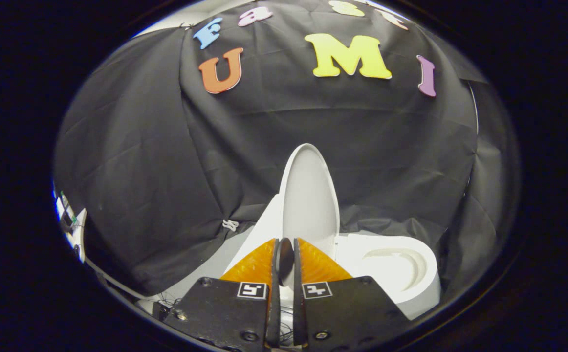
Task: Open the toilet lid.
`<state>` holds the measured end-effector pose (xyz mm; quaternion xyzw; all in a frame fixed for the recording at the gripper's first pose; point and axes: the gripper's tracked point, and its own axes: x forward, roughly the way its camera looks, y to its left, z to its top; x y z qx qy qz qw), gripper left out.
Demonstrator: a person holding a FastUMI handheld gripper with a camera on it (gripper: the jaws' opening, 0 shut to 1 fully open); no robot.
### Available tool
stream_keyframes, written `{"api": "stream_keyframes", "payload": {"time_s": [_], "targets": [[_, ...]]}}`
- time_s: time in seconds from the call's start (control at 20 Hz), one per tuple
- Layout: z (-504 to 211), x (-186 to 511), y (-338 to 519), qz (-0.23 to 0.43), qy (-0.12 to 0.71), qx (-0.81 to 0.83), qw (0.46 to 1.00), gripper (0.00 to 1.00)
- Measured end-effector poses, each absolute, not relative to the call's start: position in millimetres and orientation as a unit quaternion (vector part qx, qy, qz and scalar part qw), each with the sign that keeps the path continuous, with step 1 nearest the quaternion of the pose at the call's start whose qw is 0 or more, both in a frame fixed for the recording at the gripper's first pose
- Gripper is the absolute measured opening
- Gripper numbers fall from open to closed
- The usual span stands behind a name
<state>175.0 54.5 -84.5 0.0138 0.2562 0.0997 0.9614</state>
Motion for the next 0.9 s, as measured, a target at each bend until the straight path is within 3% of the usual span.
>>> {"api": "stream_keyframes", "payload": {"time_s": [0.4,0.55,0.75,0.9], "targets": [[-84.1,172.6,44.4,0.099,0.227,-0.044,0.968,0.17],[-81.3,160.7,51.8,0.159,0.243,-0.013,0.957,0.32],[-65.6,126.6,20.8,0.181,0.207,-0.016,0.961,0.58],[-61.0,107.0,-17.6,0.174,0.182,-0.043,0.967,0.60]]}}
